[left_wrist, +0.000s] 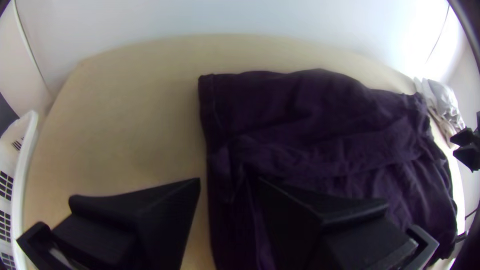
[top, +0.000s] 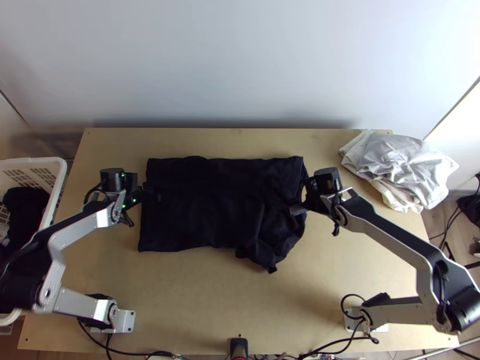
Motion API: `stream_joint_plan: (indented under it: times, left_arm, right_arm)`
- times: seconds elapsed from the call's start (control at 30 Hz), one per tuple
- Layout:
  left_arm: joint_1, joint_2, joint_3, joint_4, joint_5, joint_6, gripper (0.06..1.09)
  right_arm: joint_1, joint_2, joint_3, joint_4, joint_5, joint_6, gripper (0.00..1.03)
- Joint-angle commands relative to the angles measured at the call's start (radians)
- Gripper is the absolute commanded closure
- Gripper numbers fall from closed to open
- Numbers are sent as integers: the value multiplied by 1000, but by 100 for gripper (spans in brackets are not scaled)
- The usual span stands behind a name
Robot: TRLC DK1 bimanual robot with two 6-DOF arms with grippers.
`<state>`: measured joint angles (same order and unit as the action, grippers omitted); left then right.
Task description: Fold the t-shirt
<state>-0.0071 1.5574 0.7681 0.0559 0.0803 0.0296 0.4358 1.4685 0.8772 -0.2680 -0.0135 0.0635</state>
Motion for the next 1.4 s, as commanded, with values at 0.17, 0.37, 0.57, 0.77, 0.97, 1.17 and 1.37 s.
stream_joint_plan:
  times: [0.17, 0.37, 0.57, 0.77, 0.97, 1.17, 1.37]
  left_arm:
    - [7, -458, -105, -438, 105, -19, 34]
    - [-16, -571, -202, -547, 105, -23, 34]
    - [-30, -560, -211, -634, 95, -25, 34]
    - [-22, -536, -239, -653, 64, -8, 34]
    - [-27, -500, -245, -648, 64, -11, 51]
    - [-34, -479, -247, -642, 65, -16, 76]
    - [-48, -459, -251, -631, 65, -13, 105]
  right_arm:
    - [-11, -197, 62, -264, -68, 2, 4]
    - [26, -257, 36, -353, -117, 9, 4]
    - [47, -300, 13, -404, -134, 7, 4]
    - [69, -324, -11, -442, -160, 10, 4]
    - [67, -346, -35, -458, -166, 10, 4]
    - [75, -347, -40, -462, -174, 10, 4]
    - [146, -318, -40, -504, -223, 6, 4]
